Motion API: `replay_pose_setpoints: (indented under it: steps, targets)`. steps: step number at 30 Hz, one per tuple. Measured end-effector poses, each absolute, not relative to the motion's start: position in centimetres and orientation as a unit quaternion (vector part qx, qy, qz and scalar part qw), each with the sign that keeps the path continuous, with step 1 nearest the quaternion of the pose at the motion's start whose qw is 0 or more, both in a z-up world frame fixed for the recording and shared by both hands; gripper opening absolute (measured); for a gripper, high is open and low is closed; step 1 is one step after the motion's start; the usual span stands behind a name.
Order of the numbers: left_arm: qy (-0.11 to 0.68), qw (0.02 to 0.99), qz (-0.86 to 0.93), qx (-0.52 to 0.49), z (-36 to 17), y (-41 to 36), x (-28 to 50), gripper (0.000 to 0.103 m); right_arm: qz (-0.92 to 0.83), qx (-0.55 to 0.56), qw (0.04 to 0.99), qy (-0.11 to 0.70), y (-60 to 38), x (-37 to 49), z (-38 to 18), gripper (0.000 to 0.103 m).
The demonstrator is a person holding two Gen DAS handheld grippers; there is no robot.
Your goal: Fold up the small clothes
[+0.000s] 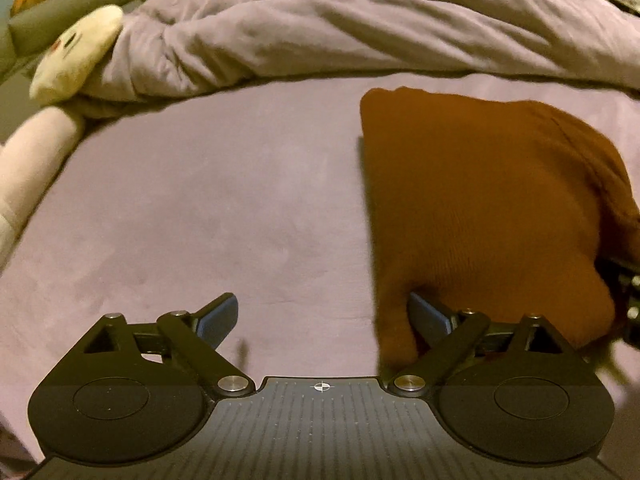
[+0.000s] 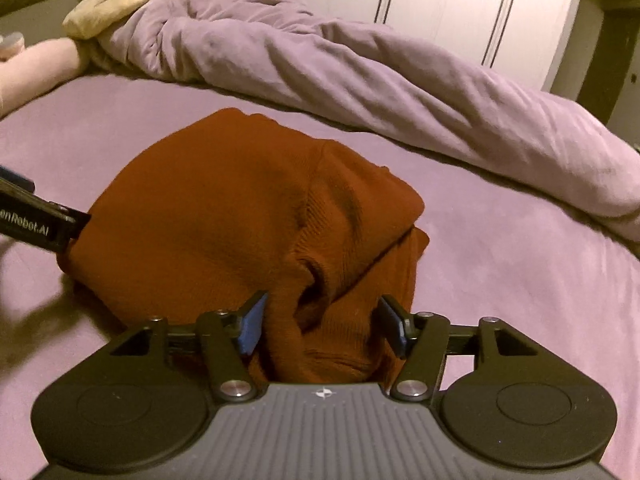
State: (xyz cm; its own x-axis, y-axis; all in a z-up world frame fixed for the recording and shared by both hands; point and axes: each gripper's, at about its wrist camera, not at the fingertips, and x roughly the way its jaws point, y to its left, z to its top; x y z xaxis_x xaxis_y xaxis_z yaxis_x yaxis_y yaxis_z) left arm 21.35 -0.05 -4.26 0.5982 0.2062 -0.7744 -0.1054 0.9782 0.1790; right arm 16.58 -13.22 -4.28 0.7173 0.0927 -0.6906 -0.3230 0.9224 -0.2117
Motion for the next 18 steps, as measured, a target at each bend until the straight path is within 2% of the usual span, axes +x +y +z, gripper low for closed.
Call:
replay_pose_setpoints:
  steps: [10, 12, 13, 17, 18]
  targets:
    - [0.449, 0.890, 0.081, -0.004, -1.5, 1.0, 17.3, 0.095, 0.076, -0.107, 0.910, 0.394, -15.2, 13.4, -1.4, 0.068]
    - [0.453, 0.888, 0.078, -0.021, -1.1, 0.9, 16.3, 0.096, 0.079, -0.097, 0.907, 0.402, -15.3, 11.8, -0.9, 0.077]
    - [0.456, 0.886, 0.078, -0.023, -1.0, 0.7, 15.9, 0.097, 0.084, -0.092, 0.904, 0.408, -15.2, 11.1, -0.7, 0.086]
    - [0.464, 0.883, 0.065, -0.017, -0.6, -0.1, 14.1, 0.100, 0.096, -0.084, 0.890, 0.439, -14.8, 8.1, -0.7, 0.099]
    - [0.465, 0.883, 0.062, -0.017, -0.5, -0.2, 13.7, 0.101, 0.100, -0.085, 0.885, 0.447, -14.6, 7.5, -0.8, 0.099]
